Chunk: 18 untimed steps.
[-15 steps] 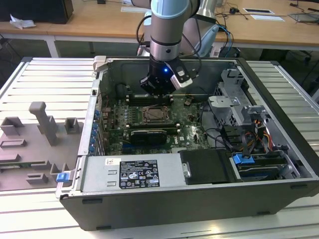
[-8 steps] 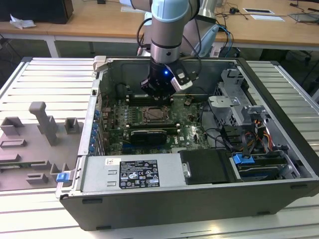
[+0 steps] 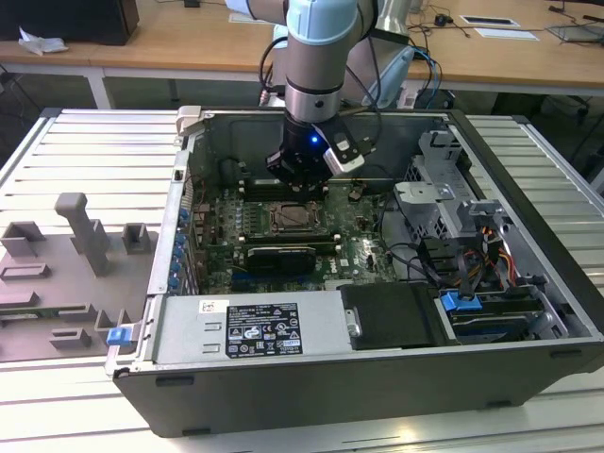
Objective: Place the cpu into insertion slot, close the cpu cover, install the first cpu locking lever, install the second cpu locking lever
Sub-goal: 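Install the first cpu locking lever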
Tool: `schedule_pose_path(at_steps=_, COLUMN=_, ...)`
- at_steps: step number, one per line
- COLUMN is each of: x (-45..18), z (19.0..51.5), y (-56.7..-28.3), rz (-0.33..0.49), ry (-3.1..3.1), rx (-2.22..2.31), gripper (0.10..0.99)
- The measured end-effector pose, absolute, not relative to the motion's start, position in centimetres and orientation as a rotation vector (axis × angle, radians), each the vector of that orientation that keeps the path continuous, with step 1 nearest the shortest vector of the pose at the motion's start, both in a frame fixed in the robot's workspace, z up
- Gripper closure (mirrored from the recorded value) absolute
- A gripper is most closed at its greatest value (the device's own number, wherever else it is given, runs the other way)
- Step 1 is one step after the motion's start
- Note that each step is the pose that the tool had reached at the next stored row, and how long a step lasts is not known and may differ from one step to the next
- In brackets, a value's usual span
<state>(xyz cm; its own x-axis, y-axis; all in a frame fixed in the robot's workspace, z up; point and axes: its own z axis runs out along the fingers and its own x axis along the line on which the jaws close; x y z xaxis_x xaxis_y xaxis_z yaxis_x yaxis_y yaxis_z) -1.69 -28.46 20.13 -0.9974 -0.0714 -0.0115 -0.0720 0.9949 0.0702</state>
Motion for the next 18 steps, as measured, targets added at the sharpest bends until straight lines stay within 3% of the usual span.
schedule_pose_path(at_steps=18, x=-1.7, z=21.2, y=-28.7, rz=0.111, ry=3.128, rx=-0.113, gripper=0.980)
